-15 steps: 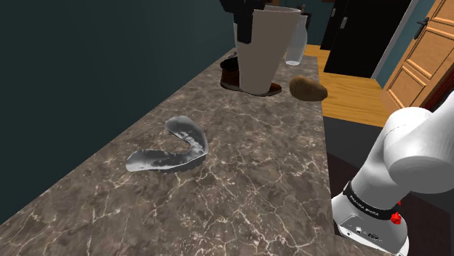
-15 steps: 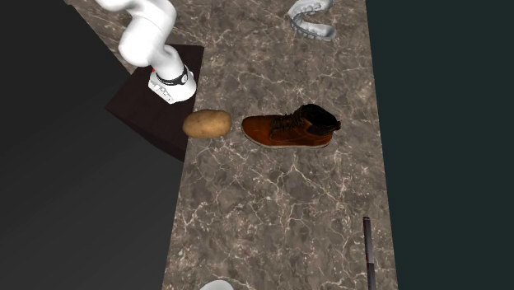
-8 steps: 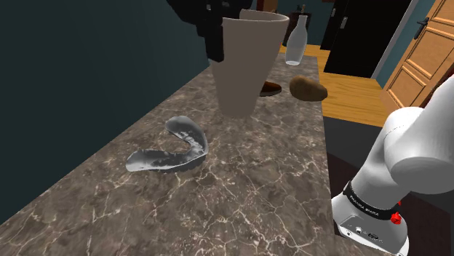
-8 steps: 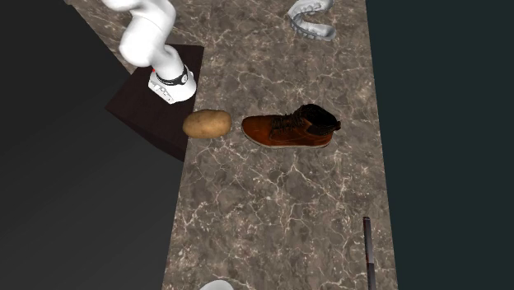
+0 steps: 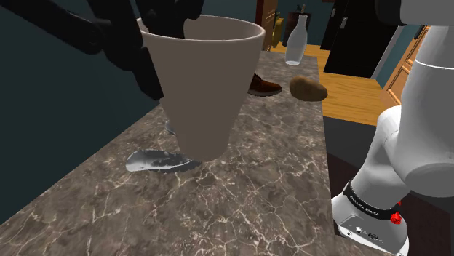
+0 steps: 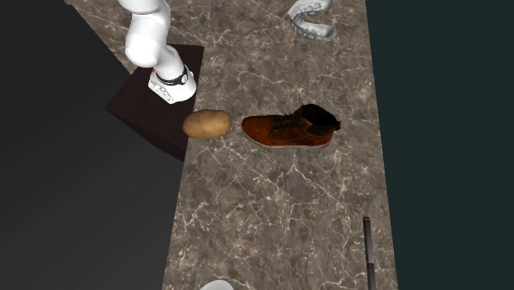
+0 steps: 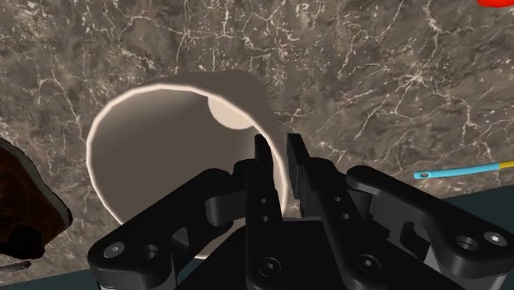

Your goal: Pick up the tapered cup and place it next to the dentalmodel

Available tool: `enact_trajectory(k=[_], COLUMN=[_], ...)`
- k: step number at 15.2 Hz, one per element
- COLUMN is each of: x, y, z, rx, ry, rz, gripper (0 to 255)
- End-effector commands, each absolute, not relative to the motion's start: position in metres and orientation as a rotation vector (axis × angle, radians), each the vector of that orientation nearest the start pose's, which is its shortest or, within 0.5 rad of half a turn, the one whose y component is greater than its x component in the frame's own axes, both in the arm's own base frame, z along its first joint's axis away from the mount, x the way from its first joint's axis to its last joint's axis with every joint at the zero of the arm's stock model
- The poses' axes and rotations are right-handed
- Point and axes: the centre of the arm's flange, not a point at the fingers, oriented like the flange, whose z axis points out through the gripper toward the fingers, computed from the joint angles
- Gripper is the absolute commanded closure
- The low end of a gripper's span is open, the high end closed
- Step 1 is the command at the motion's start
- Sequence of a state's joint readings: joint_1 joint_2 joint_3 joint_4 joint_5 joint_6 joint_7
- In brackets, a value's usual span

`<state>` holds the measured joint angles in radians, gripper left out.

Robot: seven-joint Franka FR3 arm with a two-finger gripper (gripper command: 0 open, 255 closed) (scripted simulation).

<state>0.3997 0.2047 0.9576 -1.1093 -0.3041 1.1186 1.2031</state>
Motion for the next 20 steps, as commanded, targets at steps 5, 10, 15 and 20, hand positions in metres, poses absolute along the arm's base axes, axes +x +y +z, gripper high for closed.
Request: enact_trajectory(k=[5, 10, 15, 20], x=[0.217, 0.217, 0.217, 0.217], y=[0.497, 0.497, 0.497, 0.497], z=[0.695, 0.668, 0.642, 0.615], rx=[-3.285, -3.285, -3.285, -3.285], ry=[-0.054, -0.054, -0.054, -0.054], rz=[-0.126, -0.126, -0.126, -0.126], gripper=[255, 255, 255, 255])
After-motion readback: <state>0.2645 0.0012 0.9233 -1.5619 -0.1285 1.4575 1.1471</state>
